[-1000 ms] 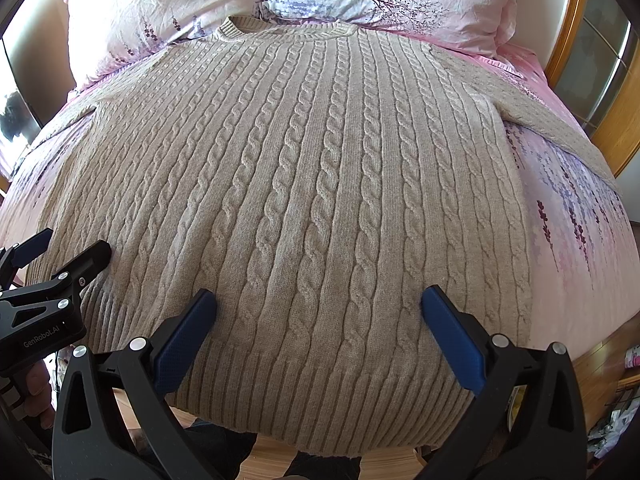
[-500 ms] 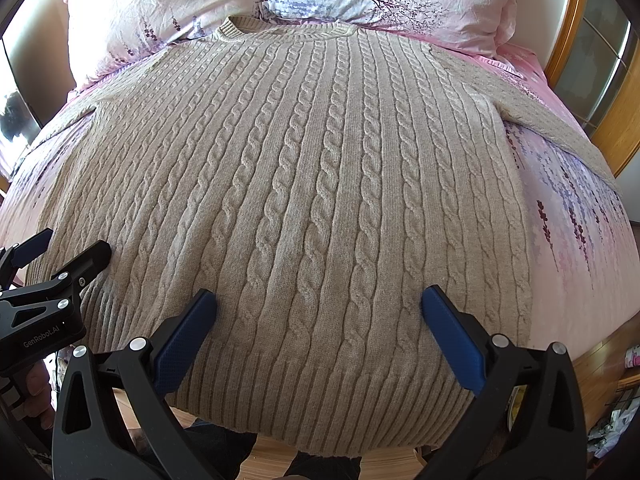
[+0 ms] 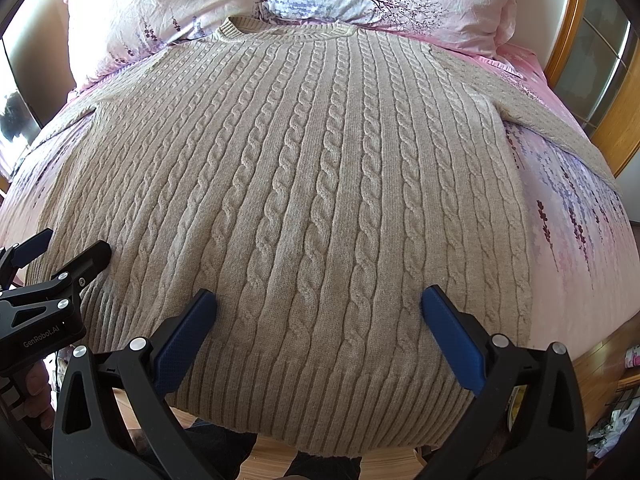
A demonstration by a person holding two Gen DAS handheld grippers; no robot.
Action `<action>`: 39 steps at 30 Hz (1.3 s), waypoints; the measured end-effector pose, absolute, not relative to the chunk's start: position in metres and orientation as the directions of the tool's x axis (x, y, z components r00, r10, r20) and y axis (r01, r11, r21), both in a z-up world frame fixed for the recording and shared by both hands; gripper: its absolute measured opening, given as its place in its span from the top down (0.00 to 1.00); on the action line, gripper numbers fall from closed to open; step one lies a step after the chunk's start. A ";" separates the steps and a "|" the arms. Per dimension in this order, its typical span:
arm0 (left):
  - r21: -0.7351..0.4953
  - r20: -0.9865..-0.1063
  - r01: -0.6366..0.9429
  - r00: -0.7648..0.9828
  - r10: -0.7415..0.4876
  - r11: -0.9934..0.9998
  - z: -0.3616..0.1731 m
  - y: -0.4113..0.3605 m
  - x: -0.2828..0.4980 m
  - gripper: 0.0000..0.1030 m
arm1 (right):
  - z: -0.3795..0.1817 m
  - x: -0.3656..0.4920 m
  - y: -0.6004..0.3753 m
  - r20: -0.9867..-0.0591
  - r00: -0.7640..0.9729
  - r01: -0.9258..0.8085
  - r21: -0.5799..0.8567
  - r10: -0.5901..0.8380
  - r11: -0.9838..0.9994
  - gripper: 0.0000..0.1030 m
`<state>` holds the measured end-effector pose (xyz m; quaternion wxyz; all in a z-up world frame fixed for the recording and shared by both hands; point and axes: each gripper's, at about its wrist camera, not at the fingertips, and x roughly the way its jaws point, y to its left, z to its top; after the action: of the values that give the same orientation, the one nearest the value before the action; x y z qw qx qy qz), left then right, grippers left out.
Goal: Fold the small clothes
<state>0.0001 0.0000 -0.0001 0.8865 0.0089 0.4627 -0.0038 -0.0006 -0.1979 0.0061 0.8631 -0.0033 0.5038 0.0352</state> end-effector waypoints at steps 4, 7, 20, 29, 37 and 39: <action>0.012 -0.821 0.015 0.572 0.001 1.000 0.000 0.000 0.000 0.02 | 0.006 -0.001 -0.198 -0.869 0.491 -0.063 0.030 0.057 0.998 0.01; 0.012 -0.821 0.016 0.571 0.001 1.000 0.000 0.000 0.000 0.02 | 0.006 -0.001 -0.198 -0.869 0.492 -0.064 0.030 0.057 0.998 0.01; 0.008 -0.841 0.041 0.540 -0.016 0.999 0.000 0.000 0.004 0.02 | 0.006 -0.001 -0.198 -0.868 0.493 -0.078 0.028 0.063 0.997 0.01; 0.006 -0.884 0.081 0.466 -0.033 0.997 0.002 0.002 0.014 0.02 | 0.007 0.002 -0.202 -0.854 0.508 -0.146 0.048 0.116 0.988 0.01; -0.019 -0.914 0.103 0.401 -0.059 0.995 0.005 0.004 0.028 0.02 | 0.021 0.047 -0.277 -0.810 0.531 0.040 0.317 0.249 0.948 0.01; -0.043 -0.910 0.092 0.407 -0.077 0.995 0.009 0.007 0.037 0.02 | 0.027 0.065 -0.316 -0.788 0.568 0.145 0.379 0.237 0.914 0.04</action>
<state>0.0368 0.0071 0.0089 0.8387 0.0071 0.5423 -0.0504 0.0646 -0.3160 0.0270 0.8612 0.2057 0.4639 0.0268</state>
